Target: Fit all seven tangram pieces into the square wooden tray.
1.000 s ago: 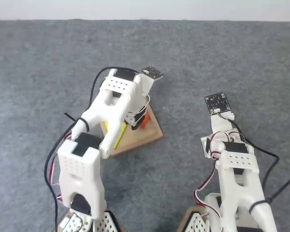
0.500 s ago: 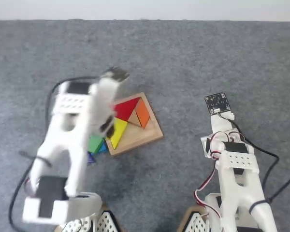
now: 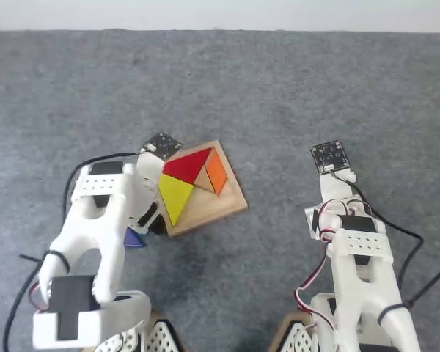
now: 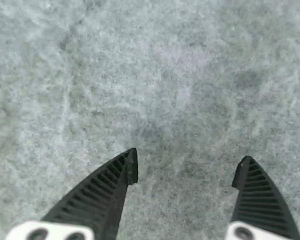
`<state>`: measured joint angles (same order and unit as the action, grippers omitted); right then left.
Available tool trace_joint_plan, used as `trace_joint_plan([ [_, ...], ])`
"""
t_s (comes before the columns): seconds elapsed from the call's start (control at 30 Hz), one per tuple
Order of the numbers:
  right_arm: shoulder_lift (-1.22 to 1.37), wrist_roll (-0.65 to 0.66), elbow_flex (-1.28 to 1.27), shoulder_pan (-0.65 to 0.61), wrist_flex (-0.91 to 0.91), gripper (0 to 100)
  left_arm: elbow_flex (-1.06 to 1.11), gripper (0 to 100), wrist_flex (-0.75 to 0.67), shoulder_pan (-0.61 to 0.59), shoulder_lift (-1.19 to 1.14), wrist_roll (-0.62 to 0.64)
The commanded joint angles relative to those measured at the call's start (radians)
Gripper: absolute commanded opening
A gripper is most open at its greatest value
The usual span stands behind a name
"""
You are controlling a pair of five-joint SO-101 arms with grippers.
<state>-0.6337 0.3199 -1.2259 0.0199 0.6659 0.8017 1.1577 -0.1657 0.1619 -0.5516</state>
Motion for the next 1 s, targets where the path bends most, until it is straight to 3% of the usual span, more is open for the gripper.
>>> trace_joint_plan([
  [0.0, -0.018, 0.014, 0.005, -0.008, 0.004, 30.7, -0.007, 21, -0.063, -0.052, 0.035, -0.011],
  [0.27, -0.024, 0.014, 0.005, -0.008, 0.005, 30.7, -0.021, 20, -0.127, -0.097, -0.112, -0.054],
  [0.4, -0.025, 0.014, 0.005, -0.008, 0.007, 30.7, -0.116, 20, -0.077, -0.101, -0.210, -0.054],
  [0.67, -0.025, 0.014, 0.005, -0.008, 0.007, 30.7, -0.254, 20, -0.049, -0.195, -0.238, -0.058],
  [0.97, -0.025, 0.014, 0.005, -0.008, 0.007, 30.7, -0.255, 21, -0.044, -0.199, -0.239, -0.087],
])
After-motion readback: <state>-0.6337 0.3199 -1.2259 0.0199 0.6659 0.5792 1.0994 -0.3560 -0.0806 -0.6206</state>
